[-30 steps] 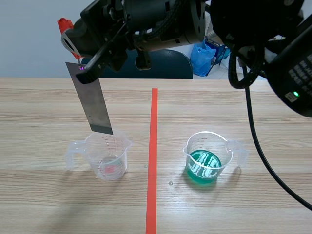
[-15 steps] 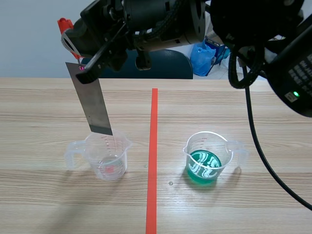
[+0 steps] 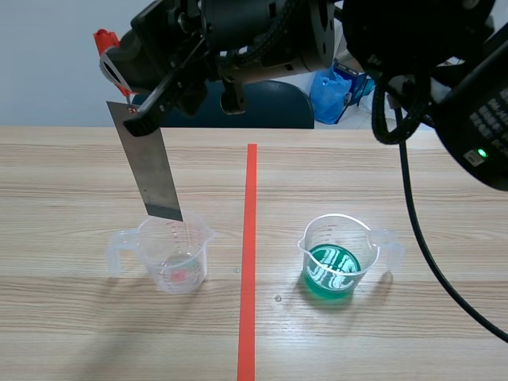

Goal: Do the redox reaction experiment

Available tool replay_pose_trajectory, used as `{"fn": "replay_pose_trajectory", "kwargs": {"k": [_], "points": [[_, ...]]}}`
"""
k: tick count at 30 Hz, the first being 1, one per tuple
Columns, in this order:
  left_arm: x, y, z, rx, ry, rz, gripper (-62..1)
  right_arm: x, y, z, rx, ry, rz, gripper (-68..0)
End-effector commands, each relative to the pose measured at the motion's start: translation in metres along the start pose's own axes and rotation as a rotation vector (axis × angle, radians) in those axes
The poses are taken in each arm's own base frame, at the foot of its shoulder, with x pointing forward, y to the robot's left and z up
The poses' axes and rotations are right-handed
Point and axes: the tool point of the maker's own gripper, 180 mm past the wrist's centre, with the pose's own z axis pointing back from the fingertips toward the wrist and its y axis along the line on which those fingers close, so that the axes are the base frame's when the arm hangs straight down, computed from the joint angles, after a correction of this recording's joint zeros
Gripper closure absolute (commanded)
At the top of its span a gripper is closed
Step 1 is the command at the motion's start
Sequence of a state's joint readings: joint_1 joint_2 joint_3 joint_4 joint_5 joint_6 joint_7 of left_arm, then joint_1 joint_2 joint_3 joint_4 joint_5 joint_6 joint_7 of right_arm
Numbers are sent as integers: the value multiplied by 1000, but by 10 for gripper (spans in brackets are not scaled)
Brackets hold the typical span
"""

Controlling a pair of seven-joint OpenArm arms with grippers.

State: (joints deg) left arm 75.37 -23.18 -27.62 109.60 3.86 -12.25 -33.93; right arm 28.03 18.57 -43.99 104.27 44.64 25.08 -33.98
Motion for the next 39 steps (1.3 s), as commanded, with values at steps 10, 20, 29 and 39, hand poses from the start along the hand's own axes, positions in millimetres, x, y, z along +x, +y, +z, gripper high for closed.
{"fn": "replay_pose_trajectory", "kwargs": {"k": [10,20,29,39], "points": [[7,0,-1,0,-28,5,-623,14,-1,1,-1,-39,19,-6],[7,0,-1,0,-28,5,-623,14,-1,1,0,-40,18,-6],[7,0,-1,0,-28,5,-623,22,-1,2,0,-79,18,-6],[7,0,-1,0,-28,5,-623,22,-1,2,0,-84,18,-6]]}}
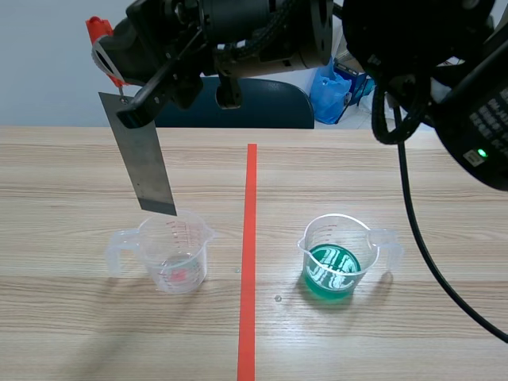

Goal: Do the redox reaction experiment

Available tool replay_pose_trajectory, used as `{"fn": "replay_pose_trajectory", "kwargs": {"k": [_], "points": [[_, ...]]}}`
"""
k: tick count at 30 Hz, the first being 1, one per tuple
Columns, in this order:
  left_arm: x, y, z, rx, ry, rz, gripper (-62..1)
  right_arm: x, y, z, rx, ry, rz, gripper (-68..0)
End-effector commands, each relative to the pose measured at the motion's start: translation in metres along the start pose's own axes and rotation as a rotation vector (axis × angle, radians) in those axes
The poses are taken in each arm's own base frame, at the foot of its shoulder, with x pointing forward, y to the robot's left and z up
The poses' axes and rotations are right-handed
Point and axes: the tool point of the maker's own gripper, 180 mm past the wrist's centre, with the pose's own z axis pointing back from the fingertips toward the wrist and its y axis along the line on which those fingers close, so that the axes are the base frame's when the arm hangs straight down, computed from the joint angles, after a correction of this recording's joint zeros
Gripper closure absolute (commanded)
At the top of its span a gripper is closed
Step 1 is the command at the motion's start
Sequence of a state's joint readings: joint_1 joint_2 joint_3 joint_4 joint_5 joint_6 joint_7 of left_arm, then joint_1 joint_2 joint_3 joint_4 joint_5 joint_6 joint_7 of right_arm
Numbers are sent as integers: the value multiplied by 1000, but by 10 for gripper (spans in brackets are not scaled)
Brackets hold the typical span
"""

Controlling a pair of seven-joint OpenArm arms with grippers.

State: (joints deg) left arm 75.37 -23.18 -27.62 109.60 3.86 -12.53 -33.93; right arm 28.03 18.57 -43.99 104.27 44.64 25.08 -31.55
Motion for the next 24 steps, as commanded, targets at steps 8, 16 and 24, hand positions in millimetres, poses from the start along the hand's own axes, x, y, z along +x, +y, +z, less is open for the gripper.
{"fn": "replay_pose_trajectory", "kwargs": {"k": [8,16,24], "points": [[7,1,-1,4,-28,2,-623,14,-1,1,0,-38,18,-6],[7,1,-1,4,-28,2,-623,10,-6,8,-11,-36,29,-6],[7,1,-1,4,-28,2,-623,5,-19,35,-49,-46,58,-6]]}}
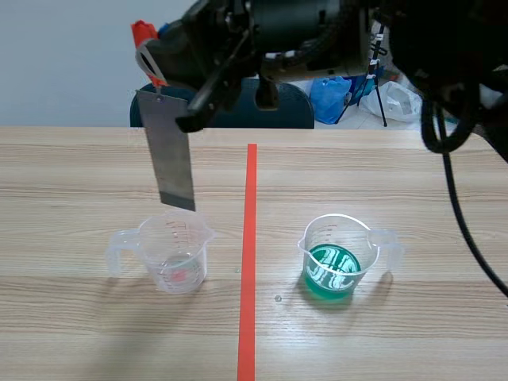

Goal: Do the redox reaction experiment

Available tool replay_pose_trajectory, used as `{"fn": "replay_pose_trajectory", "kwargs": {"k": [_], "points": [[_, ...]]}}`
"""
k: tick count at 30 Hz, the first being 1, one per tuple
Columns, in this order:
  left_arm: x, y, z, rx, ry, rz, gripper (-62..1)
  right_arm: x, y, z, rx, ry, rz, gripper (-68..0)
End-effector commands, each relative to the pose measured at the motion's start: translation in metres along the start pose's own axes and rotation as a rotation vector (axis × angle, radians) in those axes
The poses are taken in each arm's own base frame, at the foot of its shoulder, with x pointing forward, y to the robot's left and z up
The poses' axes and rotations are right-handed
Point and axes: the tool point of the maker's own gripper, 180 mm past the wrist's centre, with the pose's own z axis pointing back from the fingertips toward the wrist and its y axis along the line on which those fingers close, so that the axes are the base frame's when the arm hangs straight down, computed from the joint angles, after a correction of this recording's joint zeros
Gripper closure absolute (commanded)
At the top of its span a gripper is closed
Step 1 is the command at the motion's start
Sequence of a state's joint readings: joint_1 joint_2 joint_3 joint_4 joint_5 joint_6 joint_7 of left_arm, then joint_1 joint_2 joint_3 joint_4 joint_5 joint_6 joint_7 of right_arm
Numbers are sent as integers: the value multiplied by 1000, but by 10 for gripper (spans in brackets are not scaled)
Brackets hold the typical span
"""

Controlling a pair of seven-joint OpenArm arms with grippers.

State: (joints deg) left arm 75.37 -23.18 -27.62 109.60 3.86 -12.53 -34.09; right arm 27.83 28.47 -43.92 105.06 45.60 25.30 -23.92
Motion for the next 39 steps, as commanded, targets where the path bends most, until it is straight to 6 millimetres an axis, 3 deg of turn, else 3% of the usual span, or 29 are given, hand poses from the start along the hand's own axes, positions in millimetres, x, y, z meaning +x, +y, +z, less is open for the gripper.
{"fn": "replay_pose_trajectory", "kwargs": {"k": [1,20,39], "points": [[7,1,-1,4,-25,2,-623,19,-5,12,-18,-56,27,-6],[7,1,-1,4,-25,2,-623,-2,-26,102,-185,26,58,-6],[7,1,-1,4,-25,1,-623,-28,-37,143,-282,109,12,-6]]}}
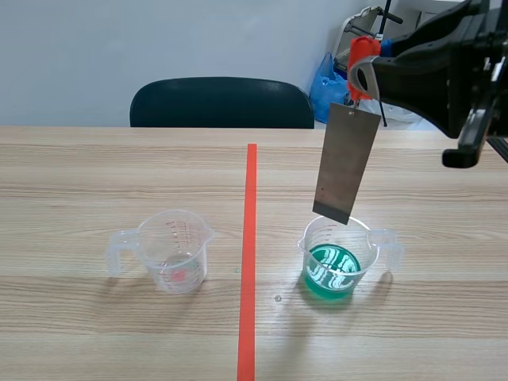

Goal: Do the redox reaction experiment

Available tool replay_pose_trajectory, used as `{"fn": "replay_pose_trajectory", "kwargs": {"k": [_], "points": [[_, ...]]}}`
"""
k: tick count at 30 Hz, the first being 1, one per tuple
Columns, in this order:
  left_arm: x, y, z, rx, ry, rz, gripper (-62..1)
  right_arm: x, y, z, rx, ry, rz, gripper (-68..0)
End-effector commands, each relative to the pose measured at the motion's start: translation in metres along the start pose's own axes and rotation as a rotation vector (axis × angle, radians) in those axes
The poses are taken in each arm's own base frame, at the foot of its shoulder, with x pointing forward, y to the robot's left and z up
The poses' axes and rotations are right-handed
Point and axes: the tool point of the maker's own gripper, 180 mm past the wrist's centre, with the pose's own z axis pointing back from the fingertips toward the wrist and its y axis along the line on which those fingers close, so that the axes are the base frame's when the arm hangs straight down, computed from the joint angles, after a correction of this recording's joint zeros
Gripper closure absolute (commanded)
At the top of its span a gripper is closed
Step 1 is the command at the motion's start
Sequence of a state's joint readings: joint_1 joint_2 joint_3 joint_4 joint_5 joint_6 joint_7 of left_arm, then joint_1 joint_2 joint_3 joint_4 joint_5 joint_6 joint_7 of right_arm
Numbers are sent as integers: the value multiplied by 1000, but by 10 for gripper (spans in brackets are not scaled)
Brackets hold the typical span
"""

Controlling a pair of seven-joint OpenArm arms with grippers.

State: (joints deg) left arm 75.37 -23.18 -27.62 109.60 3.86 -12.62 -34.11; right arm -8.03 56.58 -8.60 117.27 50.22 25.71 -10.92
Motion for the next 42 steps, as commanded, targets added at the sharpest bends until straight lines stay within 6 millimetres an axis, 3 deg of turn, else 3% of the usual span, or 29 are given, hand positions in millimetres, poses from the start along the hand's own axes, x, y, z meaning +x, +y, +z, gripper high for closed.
{"fn": "replay_pose_trajectory", "kwargs": {"k": [1,21,42], "points": [[6,1,-1,5,-24,0,-623,8,-7,3,-22,-26,15,-6],[7,1,-1,5,-25,0,-623,-7,-6,12,-43,9,-1,-6],[7,1,-1,5,-25,0,-623,-7,-6,12,-44,9,0,-6]]}}
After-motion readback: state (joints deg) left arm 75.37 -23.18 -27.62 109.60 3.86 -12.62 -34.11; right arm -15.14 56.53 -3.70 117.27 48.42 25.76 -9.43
